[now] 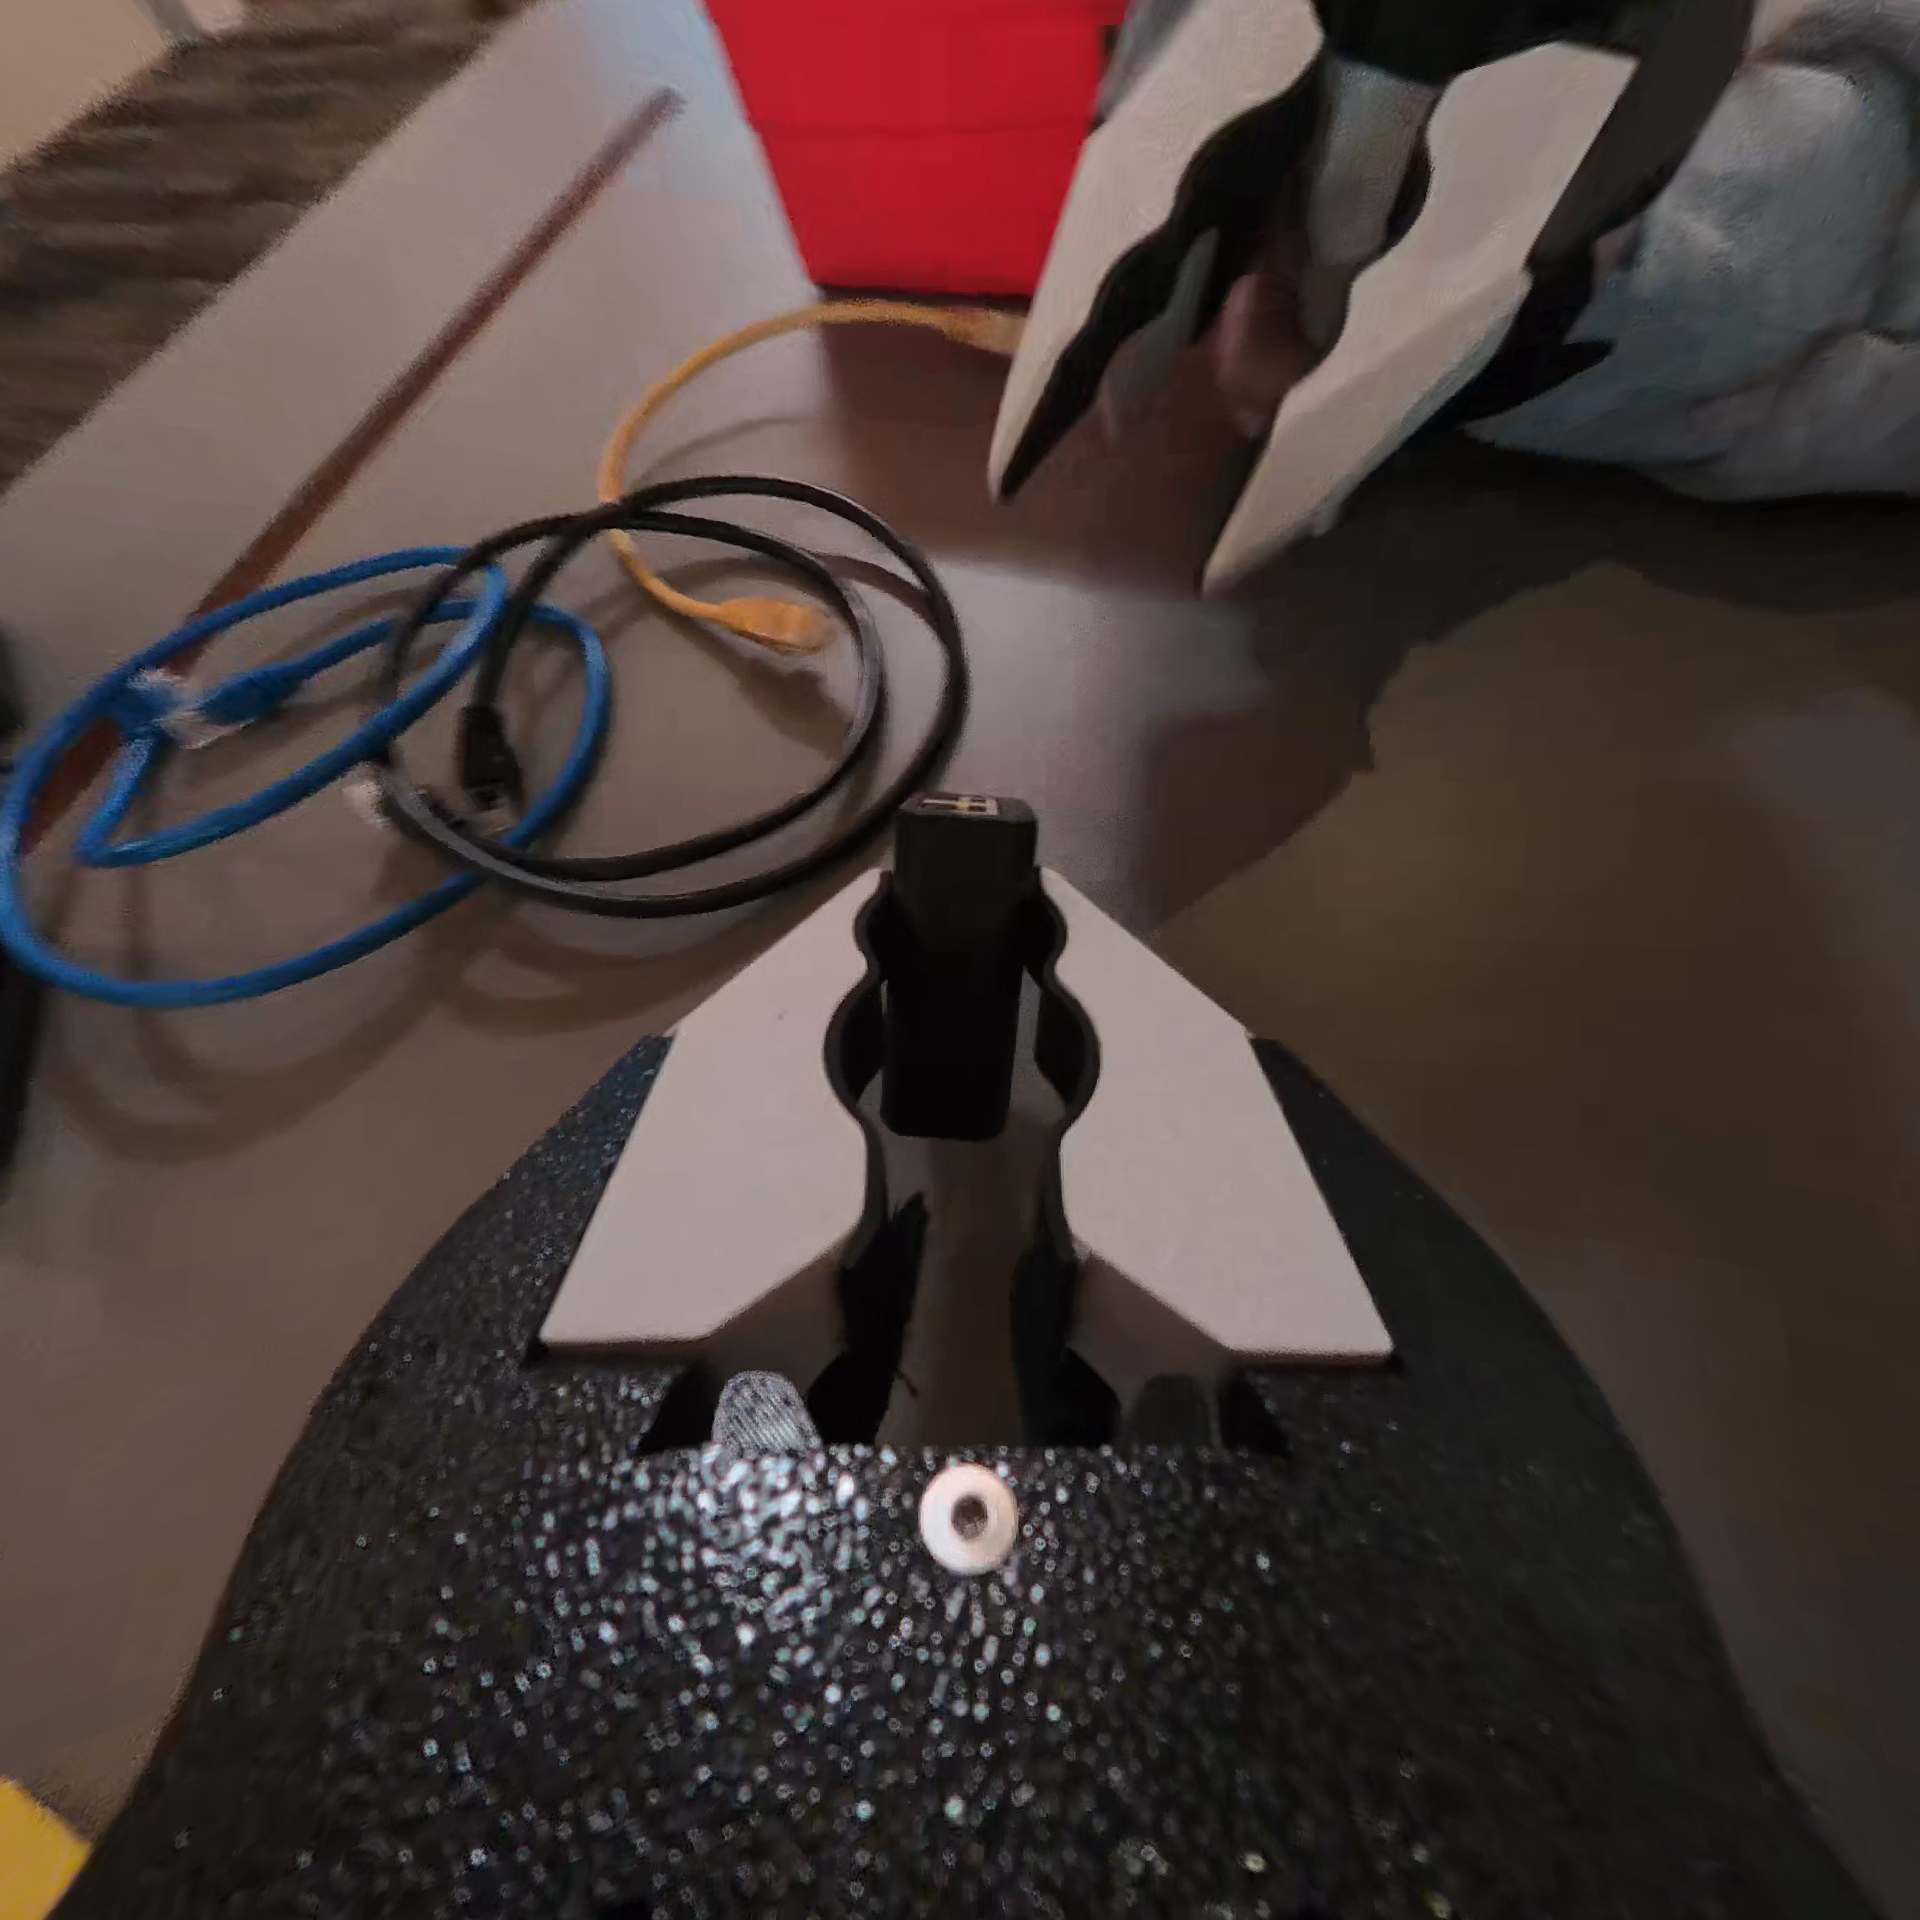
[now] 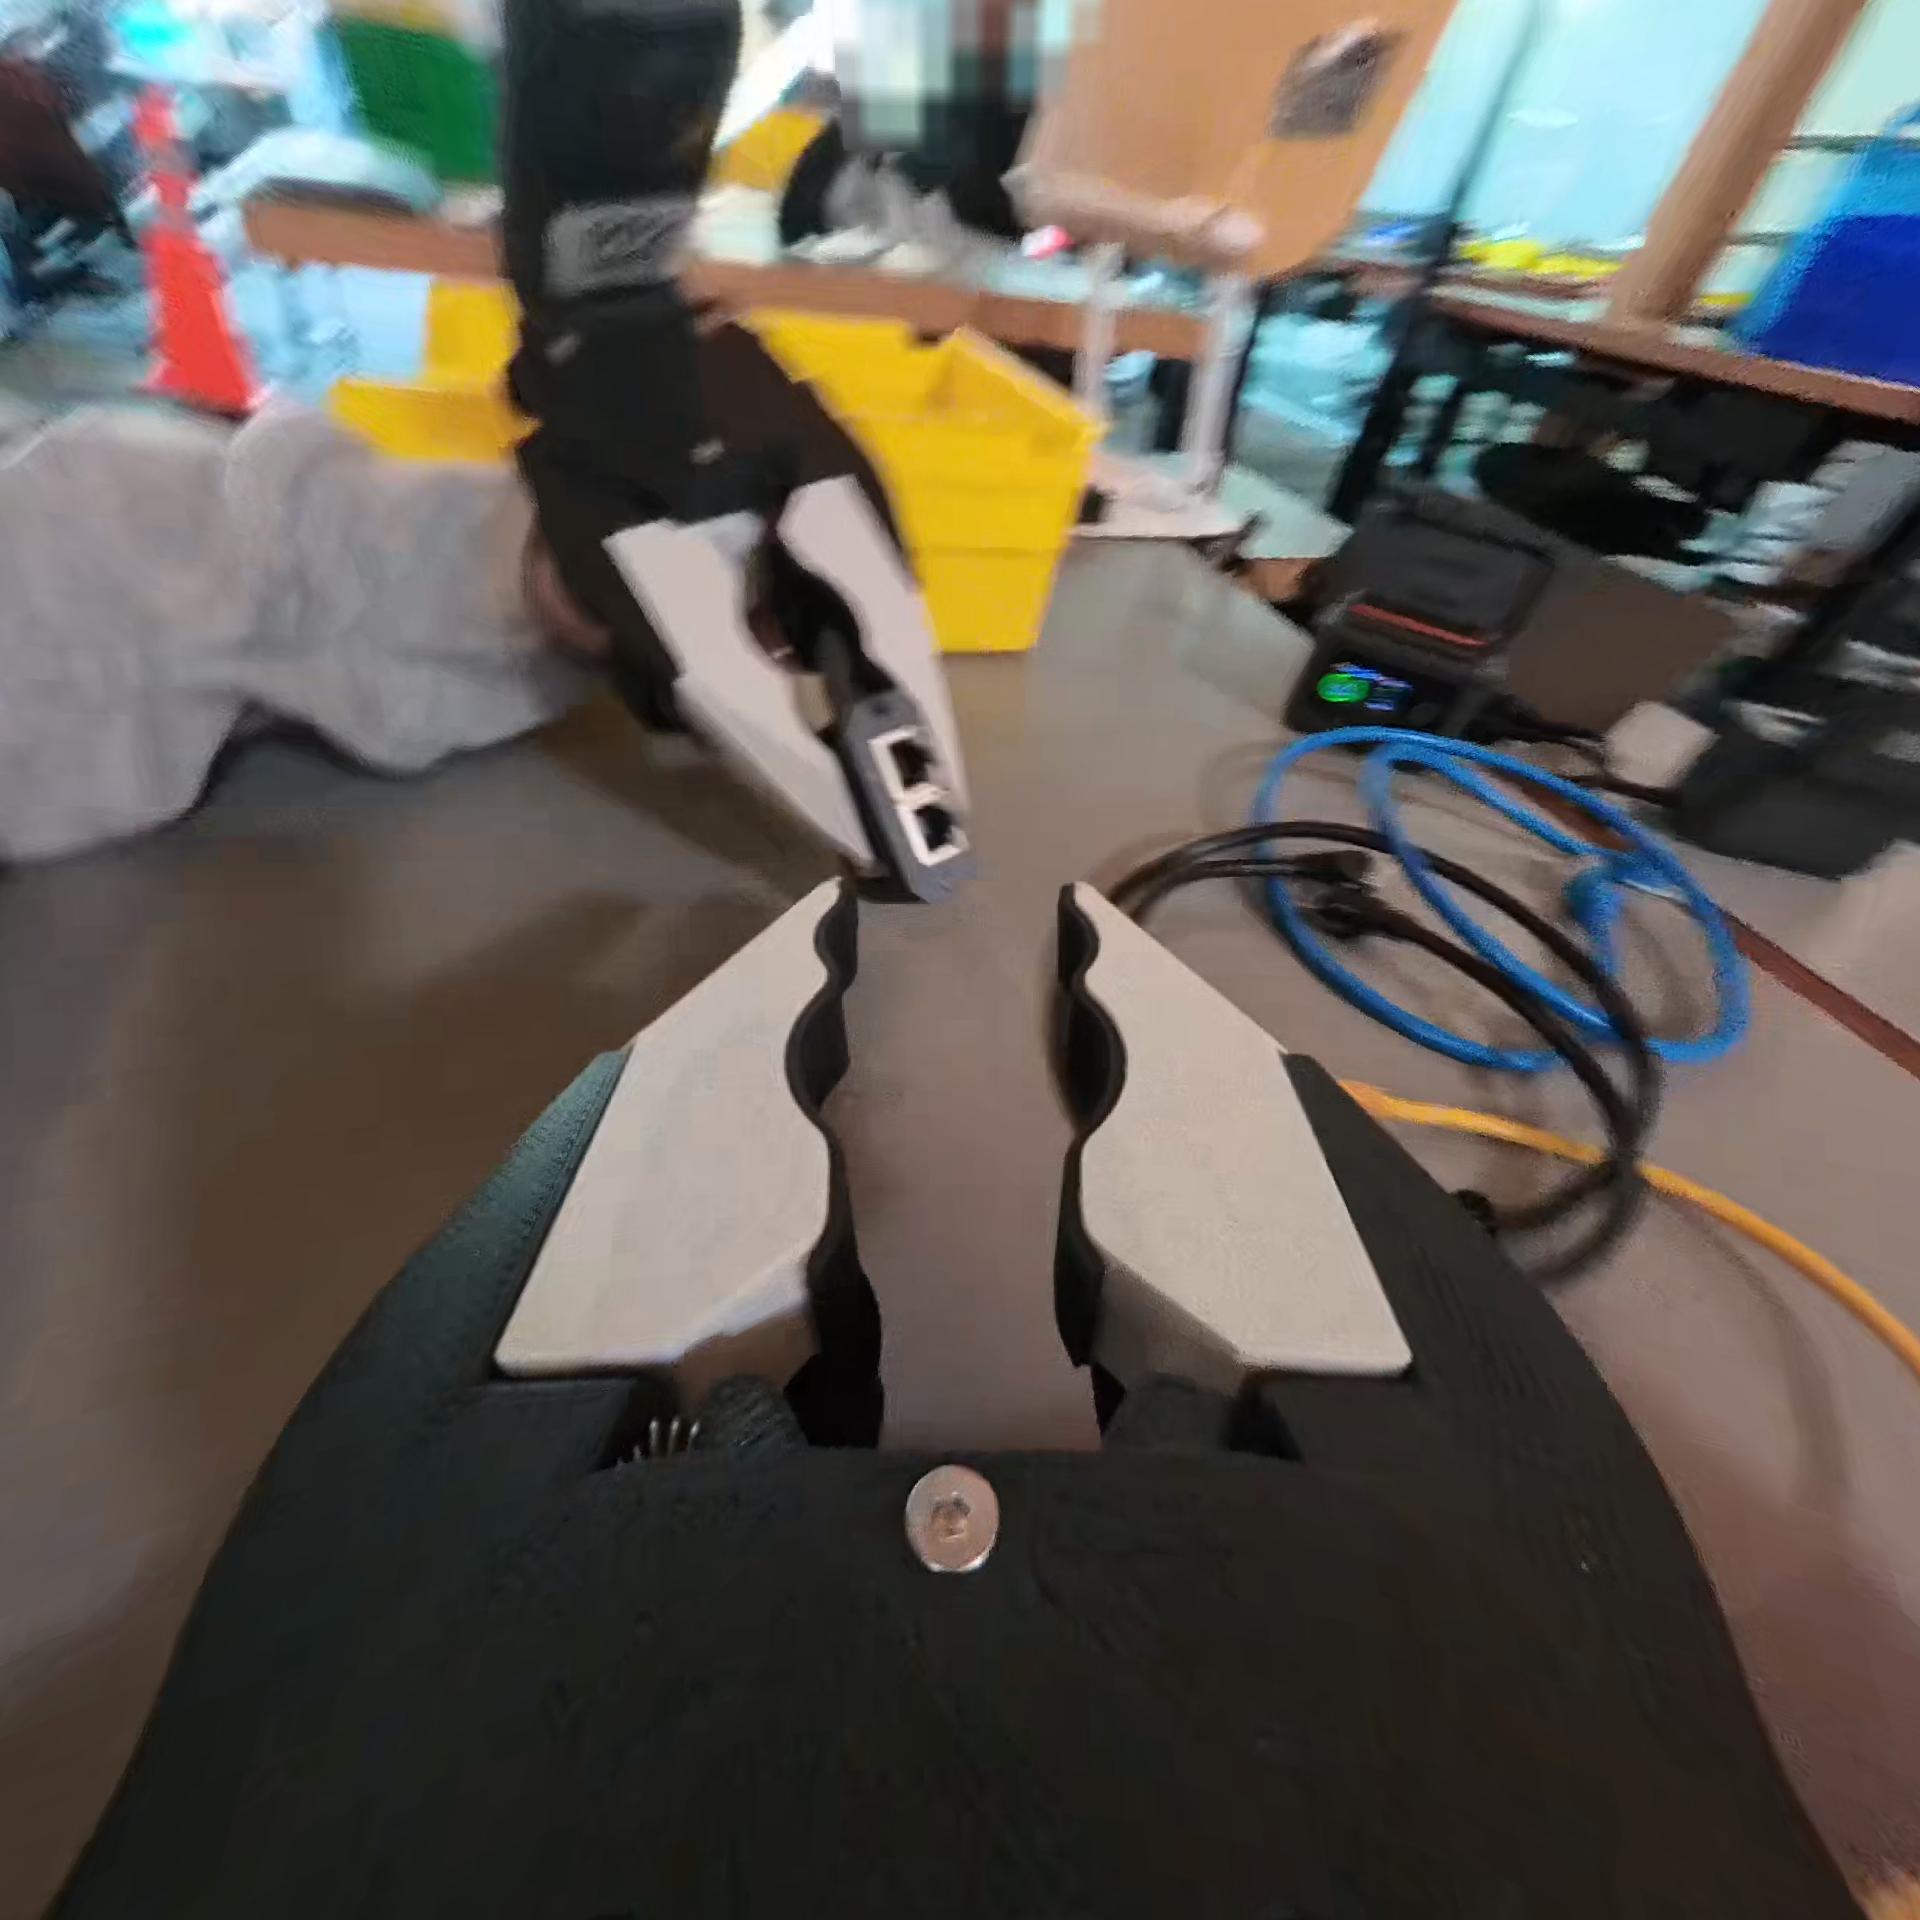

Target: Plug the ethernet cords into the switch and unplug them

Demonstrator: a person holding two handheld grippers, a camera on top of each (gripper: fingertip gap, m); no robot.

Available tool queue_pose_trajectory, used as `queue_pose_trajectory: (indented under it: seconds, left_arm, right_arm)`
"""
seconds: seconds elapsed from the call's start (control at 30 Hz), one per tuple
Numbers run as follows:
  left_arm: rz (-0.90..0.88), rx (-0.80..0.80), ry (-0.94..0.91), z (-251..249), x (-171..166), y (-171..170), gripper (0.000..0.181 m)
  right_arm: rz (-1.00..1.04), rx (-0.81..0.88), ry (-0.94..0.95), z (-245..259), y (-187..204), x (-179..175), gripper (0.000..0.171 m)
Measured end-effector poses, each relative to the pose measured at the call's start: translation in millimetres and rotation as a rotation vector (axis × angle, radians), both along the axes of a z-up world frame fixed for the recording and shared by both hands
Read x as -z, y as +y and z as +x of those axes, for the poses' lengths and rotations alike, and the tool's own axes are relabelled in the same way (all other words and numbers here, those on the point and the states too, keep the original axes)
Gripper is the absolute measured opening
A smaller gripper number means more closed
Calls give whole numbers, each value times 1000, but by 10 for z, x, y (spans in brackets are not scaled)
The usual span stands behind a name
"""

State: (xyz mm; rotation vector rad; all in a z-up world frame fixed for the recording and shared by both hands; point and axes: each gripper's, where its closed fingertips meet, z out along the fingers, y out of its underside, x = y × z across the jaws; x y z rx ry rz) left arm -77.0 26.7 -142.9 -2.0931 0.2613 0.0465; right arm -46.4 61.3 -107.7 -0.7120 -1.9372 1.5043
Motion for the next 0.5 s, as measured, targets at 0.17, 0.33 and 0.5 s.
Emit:
queue_pose_trajectory:
  seconds: [0.17, 0.33, 0.5]
  left_arm:
    - [233, -233, 94, -371, -214, 27, 21]
    - [207, -243, 238, -407, -106, 137, 22]
    - [178, -226, 376, -390, -91, 184, 22]
  right_arm:
    - [-61, 405, -37, -300, 634, -64, 22]
    - [37, 581, -232, -548, 897, 173, 20]
    - [-249, 533, -596, -767, 773, 360, 19]
